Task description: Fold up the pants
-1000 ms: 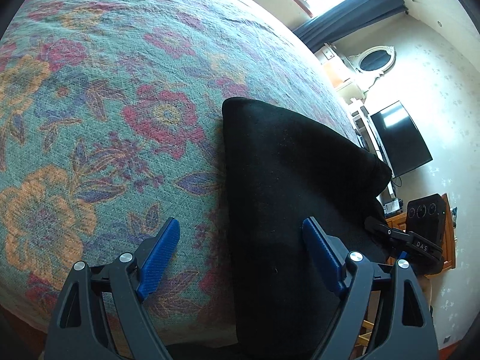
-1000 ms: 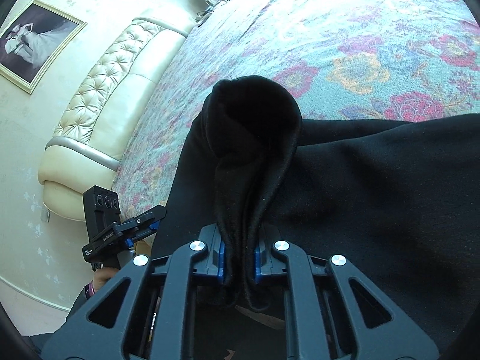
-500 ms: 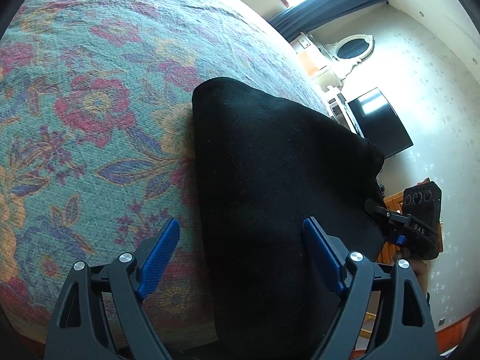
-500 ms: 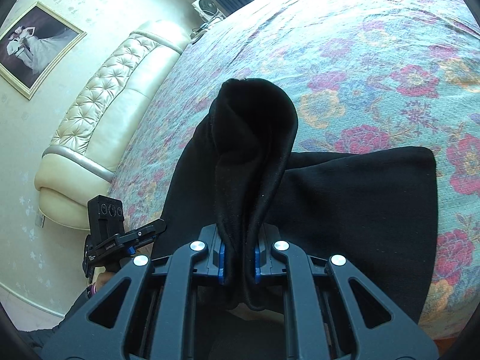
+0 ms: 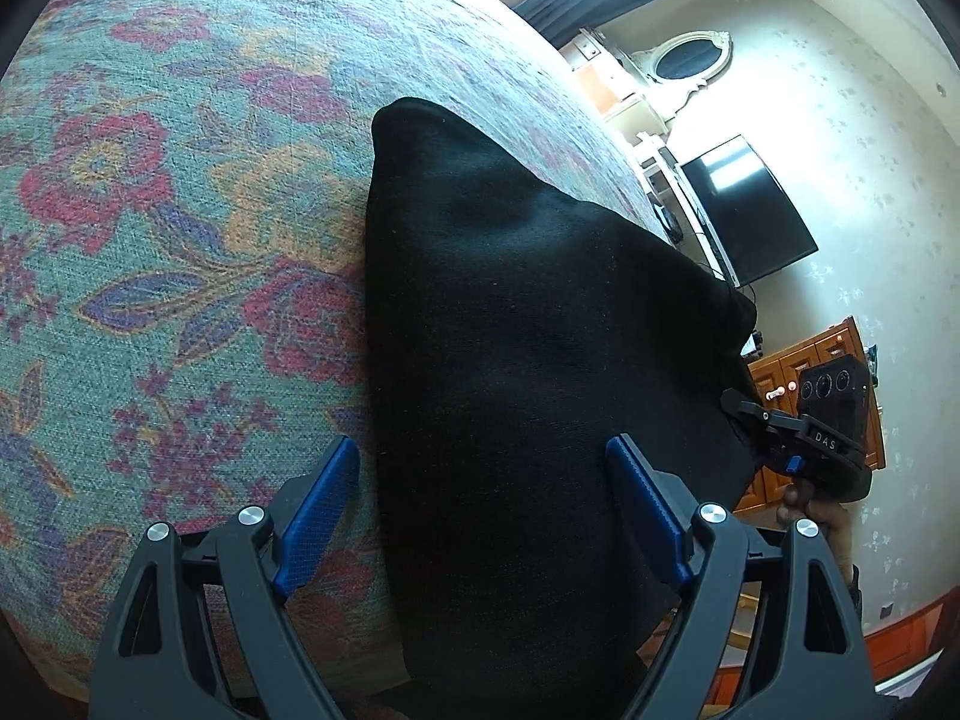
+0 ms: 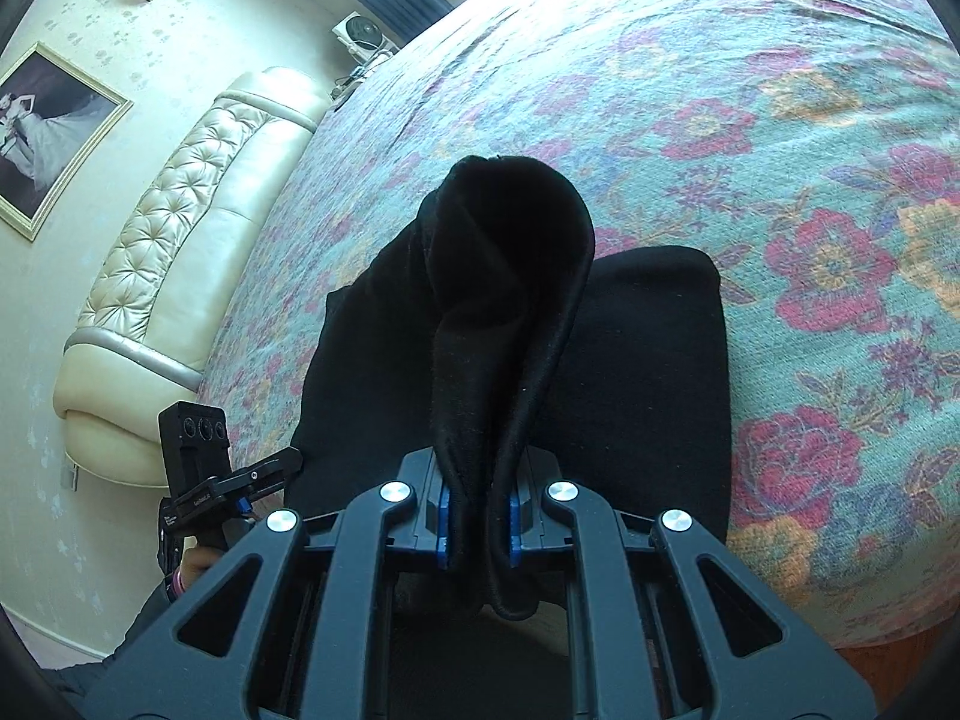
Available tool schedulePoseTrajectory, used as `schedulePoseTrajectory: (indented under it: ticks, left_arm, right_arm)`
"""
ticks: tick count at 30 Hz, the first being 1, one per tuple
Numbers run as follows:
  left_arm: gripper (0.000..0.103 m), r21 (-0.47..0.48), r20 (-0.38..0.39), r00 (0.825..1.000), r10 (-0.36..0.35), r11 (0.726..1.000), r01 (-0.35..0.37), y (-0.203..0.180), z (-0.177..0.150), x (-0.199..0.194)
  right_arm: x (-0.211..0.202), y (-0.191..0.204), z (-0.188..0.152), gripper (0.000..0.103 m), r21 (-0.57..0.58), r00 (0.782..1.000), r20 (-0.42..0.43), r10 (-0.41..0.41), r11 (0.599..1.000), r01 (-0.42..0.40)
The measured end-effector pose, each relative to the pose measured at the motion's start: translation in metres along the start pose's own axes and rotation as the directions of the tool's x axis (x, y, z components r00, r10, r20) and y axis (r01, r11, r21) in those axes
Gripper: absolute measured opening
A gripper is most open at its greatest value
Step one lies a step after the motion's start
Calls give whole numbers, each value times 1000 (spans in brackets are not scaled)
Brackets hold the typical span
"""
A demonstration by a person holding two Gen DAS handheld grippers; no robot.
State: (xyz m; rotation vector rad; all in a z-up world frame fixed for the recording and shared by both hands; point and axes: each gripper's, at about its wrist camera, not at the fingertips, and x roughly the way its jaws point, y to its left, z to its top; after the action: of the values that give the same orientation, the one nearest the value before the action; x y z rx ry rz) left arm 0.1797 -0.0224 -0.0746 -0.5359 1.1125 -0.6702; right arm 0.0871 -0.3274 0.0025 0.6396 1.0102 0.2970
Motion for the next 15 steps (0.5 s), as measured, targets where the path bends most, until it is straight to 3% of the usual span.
schedulePoseTrajectory:
  ticks: [7,15]
  left_arm:
    - [83,-40,3,999,-50,998,50,7,-1,-1]
    - [83,-9,-6,999,-38,999,38,14,-8,-8]
  right_arm:
    - [-4,-21,-4,12,40,1000,-5,-5,999,5]
    - [1,-35,-8,12,72,1000,-18,4,997,-2]
